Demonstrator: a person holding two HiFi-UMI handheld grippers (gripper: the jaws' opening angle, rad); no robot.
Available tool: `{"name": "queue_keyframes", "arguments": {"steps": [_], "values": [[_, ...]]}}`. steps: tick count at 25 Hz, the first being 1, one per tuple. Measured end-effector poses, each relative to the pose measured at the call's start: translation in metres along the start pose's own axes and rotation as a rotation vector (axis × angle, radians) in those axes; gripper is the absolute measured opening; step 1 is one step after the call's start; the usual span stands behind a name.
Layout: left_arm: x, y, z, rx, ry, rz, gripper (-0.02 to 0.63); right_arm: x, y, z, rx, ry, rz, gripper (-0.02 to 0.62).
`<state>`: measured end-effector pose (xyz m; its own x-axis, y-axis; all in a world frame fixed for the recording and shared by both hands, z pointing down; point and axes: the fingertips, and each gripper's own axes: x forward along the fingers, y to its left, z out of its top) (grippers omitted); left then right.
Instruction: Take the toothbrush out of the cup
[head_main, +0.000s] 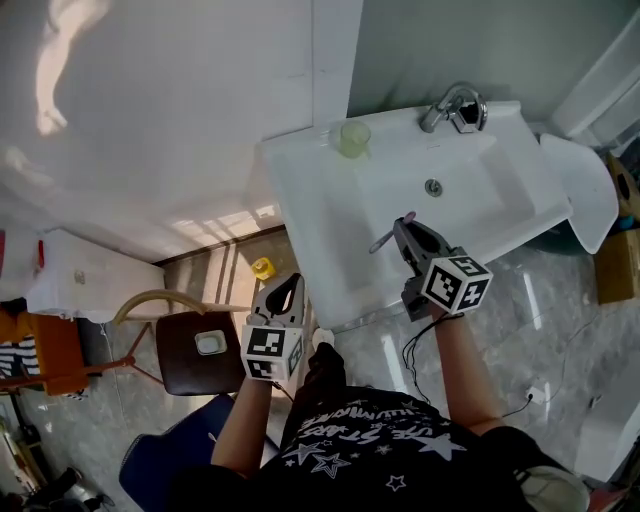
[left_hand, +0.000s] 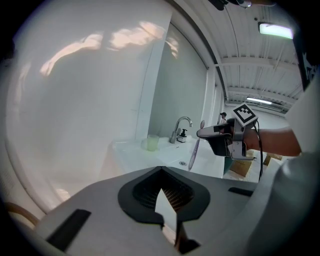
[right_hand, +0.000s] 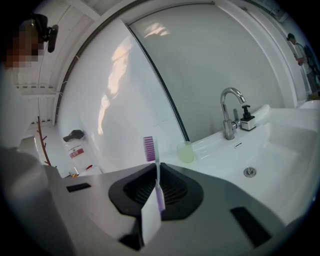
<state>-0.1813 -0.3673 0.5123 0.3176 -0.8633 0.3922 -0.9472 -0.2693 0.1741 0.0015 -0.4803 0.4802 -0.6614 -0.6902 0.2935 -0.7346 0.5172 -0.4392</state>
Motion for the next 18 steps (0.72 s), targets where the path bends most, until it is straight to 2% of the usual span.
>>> {"name": "queue_keyframes", "arguments": {"steps": [13,18], "values": [[-0.059,-0.108,-0.024,0.052,-0.025,-0.009,0.015,-0.132,0.001,-0.021,0.009,-0.058,0.029,0.031],[-0.081,-0.151,-0.039,0.075,-0.040,-0.017,0.015,-0.188,0.001,-0.042,0.002,-0.071,0.027,0.029]]}}
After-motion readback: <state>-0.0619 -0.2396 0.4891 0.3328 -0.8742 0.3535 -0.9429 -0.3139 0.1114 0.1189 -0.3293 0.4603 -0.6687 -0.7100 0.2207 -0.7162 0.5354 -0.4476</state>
